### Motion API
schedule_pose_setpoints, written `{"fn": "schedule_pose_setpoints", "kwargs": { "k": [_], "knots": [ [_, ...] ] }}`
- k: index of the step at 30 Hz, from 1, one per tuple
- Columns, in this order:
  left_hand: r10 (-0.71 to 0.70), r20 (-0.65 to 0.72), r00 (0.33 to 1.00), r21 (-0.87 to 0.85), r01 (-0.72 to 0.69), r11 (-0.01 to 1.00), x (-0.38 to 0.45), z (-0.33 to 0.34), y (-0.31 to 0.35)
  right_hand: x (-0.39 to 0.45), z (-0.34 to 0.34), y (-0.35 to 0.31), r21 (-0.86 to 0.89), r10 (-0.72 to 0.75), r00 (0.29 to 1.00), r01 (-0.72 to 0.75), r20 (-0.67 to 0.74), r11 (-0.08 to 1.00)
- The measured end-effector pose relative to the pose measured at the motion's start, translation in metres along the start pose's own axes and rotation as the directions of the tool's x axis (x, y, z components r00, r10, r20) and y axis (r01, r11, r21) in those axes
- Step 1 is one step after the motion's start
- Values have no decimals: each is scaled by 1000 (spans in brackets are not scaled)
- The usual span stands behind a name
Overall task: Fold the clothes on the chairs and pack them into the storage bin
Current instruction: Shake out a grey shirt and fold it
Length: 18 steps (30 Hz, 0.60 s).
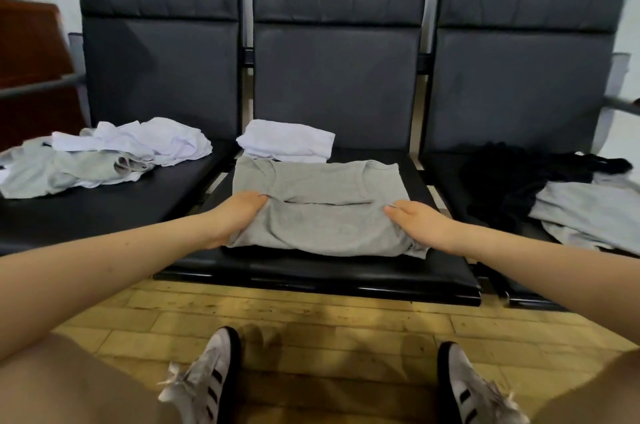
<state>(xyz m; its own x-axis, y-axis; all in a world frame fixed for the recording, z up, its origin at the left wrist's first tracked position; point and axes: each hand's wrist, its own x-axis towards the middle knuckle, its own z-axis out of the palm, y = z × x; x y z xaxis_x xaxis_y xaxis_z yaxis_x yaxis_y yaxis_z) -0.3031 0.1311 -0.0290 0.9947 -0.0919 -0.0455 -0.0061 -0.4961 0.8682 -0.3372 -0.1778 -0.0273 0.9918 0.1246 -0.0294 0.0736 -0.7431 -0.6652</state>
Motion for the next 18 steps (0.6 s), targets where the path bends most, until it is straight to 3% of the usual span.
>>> {"fn": "schedule_pose_setpoints", "kwargs": {
  "k": [8,11,14,18],
  "knots": [
    [-45,90,995,95,37,995,-2,0,-18,-13,-4,-3,-52,-26,987,35,156,998],
    [67,-97,993,101,-58,993,10,-12,-10,0,-19,-3,-176,-99,994,105,39,979],
    [111,-328,938,172,-56,984,24,-37,1,16,-44,5,-330,-155,981,108,-119,938],
    [144,-474,869,199,-54,979,37,-60,4,31,-69,13,-388,-143,957,35,-253,921]
  ]
}}
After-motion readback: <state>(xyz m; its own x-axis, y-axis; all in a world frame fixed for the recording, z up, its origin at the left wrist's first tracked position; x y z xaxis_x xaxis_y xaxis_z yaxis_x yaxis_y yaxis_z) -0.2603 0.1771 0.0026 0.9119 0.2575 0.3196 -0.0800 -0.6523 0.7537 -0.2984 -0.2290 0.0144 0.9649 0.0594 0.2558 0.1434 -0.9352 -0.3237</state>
